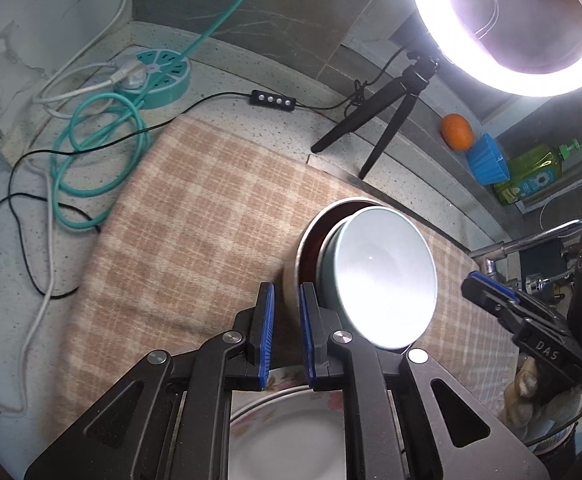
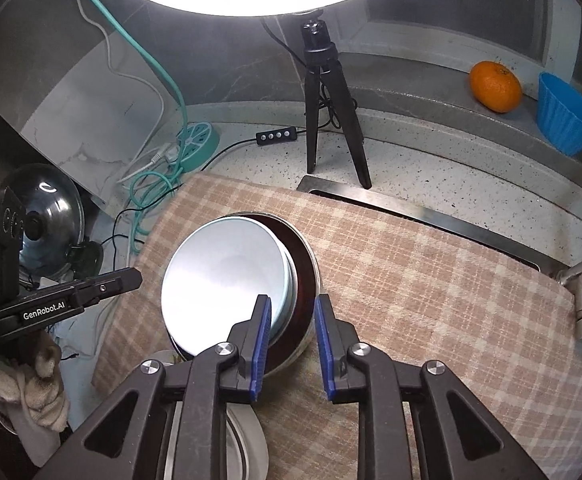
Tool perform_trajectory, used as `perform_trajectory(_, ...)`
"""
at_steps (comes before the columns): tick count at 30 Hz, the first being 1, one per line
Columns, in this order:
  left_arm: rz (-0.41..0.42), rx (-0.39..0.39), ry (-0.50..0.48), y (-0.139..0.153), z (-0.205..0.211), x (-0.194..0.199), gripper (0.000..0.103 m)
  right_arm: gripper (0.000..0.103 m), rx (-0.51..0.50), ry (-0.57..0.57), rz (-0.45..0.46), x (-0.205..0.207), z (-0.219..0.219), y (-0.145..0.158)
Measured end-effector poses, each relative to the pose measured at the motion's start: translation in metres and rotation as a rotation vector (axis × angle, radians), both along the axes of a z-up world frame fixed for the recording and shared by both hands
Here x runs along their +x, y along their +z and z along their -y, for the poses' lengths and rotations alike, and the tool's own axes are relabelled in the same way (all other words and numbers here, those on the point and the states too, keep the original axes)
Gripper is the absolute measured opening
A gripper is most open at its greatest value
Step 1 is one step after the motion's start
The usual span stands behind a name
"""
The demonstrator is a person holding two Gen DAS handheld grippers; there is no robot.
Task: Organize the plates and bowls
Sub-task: 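Grip the rim of the nested bowl stack with the left tool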
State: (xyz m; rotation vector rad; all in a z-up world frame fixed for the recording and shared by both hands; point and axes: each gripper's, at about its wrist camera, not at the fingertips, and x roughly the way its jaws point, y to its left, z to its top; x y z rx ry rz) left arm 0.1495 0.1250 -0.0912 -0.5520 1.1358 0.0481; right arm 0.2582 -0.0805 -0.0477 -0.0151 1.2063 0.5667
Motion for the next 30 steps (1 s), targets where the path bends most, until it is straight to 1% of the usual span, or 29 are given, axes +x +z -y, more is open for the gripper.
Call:
perform_trajectory(2, -0.004, -0.003, 0.000, -0.001, -0.003, -0.003, 0.011, 0.027, 0.019, -0.016, 0.008, -0.003, 0.007, 0.001)
perform_trajectory(6, -0.006, -0.005, -0.011, -0.003, -0.005, -0.007, 0.011, 0.027, 0.069, -0.068, -0.019, -0.008, 0.024, 0.000)
perform_trajectory(8, -0.011, -0.009, -0.019, -0.005, -0.006, -0.007, 0.011, 0.027, 0.089, -0.098, -0.015, -0.013, 0.032, 0.001)
perform_trajectory(11, -0.013, -0.017, -0.030, -0.008, -0.006, -0.006, 0.011, 0.027, 0.090, -0.120, -0.025, -0.016, 0.038, 0.000)
perform_trajectory(14, -0.002, -0.047, -0.044, -0.007, -0.006, -0.008, 0.011, 0.027, 0.067, -0.146, -0.029, -0.019, 0.042, -0.001)
perform_trajectory(19, -0.002, -0.041, -0.086, -0.009, -0.005, -0.003, 0.011, 0.027, 0.090, -0.198, -0.078, -0.028, 0.052, -0.005)
perform_trajectory(21, -0.011, -0.056, -0.095, -0.012, -0.006, -0.001, 0.011, 0.027, 0.081, -0.210, -0.083, -0.030, 0.051, -0.005)
perform_trajectory(23, -0.016, -0.062, -0.126, -0.014, -0.006, 0.000, 0.011, 0.027, 0.087, -0.226, -0.094, -0.033, 0.051, -0.006)
perform_trajectory(26, -0.029, -0.052, -0.153, -0.018, -0.008, 0.004, 0.011, 0.027, 0.099, -0.243, -0.106, -0.040, 0.048, -0.005)
perform_trajectory(30, -0.036, -0.088, -0.169, -0.022, -0.014, 0.013, 0.011, 0.027, 0.085, -0.273, -0.106, -0.041, 0.039, -0.010)
